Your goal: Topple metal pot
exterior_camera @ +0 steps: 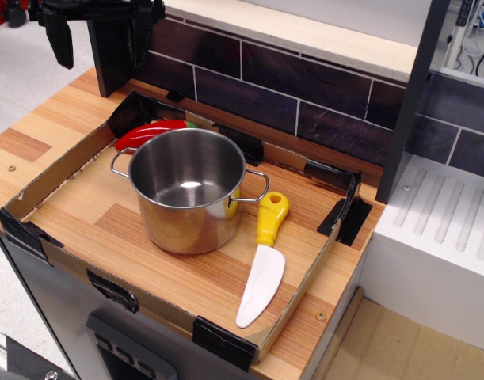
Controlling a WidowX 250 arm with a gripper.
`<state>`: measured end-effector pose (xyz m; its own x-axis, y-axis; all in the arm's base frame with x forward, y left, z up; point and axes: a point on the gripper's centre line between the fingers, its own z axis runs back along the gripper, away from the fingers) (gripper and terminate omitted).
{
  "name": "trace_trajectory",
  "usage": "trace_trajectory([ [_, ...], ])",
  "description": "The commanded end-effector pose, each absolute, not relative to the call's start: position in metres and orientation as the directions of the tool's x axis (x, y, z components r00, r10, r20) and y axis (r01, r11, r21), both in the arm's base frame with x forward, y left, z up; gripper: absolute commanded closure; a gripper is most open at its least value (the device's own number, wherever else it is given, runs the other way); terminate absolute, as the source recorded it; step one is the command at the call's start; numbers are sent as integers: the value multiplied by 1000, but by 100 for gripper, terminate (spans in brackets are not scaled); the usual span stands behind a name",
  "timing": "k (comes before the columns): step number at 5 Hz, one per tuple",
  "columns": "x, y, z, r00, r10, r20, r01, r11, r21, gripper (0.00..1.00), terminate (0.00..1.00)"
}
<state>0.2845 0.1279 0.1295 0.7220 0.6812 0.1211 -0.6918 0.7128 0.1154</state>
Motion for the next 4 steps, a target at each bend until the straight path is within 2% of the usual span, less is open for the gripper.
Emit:
trace_trajectory([
  [1,285,128,129,722,681,121,-692,713,115,0,0],
  [2,287,99,138,751,647,130,-658,749,73,0,0],
  [3,291,73,140,764,638,97,-643,764,44,0,0],
  [4,300,51,139,717,681,150,-691,723,17,0,0],
])
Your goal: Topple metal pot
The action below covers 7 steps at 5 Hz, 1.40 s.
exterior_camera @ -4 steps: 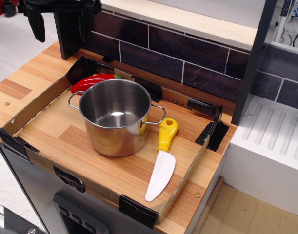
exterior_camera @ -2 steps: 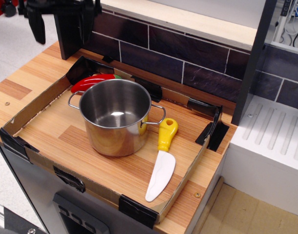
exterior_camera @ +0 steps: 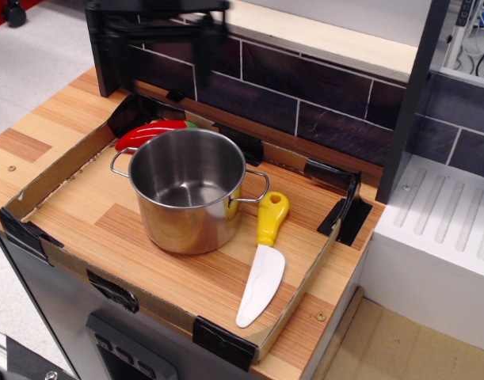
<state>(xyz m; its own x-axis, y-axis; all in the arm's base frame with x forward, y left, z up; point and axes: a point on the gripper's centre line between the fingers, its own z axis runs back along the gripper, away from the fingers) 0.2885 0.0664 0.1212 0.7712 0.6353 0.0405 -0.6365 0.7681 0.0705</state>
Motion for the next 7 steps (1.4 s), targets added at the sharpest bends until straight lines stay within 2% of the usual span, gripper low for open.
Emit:
trace_trajectory([
  [1,303,33,132,709,690,144,-702,711,48,0,0],
  [2,297,15,105,663,727,179,-748,651,130,0,0],
  [3,299,9,91,643,755,128,-765,625,156,0,0],
  [4,302,4,79,646,755,115,-763,629,153,0,0],
  [6,307,8,71,642,758,113,-765,623,166,0,0],
  [7,304,6,67,653,748,120,-756,631,174,100,0],
])
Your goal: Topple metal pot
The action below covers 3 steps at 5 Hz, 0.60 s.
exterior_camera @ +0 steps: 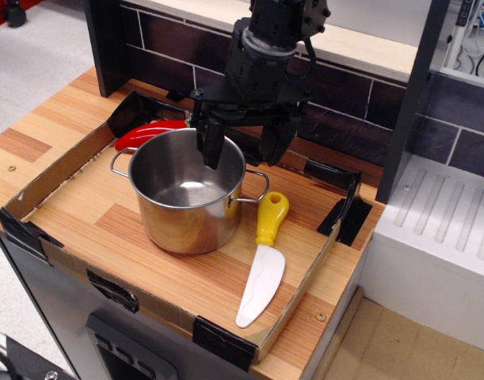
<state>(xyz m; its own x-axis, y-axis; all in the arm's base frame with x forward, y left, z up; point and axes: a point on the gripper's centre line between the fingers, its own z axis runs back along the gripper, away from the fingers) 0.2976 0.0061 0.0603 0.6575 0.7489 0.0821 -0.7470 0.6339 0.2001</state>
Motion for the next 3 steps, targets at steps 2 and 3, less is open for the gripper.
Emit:
trace_trajectory([
  [2,302,5,60,651,748,131,-756,623,199,100,0],
  [3,302,5,56,654,743,138,-754,626,200,100,0],
])
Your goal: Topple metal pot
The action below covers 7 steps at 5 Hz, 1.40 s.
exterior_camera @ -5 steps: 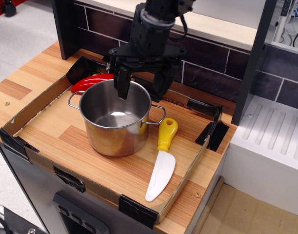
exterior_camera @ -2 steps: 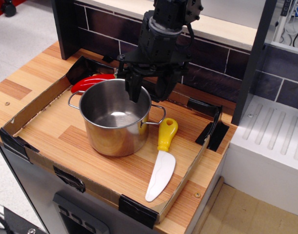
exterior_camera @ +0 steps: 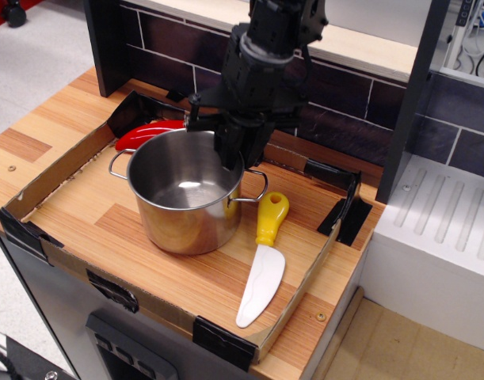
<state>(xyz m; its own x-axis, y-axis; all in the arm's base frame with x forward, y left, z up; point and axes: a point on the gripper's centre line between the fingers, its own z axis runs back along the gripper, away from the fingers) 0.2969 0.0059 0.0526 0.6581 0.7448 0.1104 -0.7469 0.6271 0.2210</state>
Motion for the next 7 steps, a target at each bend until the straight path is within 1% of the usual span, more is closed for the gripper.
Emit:
trace_trajectory([
  [1,301,8,62,671,724,160,-741,645,187,100,0],
  [2,298,16,84,672,713,201,-738,666,108,100,0],
  [3,296,26,101,658,700,278,-735,677,36,100,0],
  [4,294,37,115,632,698,336,-736,677,-20,100,0],
  [5,298,52,126,556,690,463,-734,669,-116,100,0],
  [6,298,54,121,463,641,612,-707,684,-180,100,0],
  [7,296,50,114,411,603,684,-677,704,-213,100,0],
])
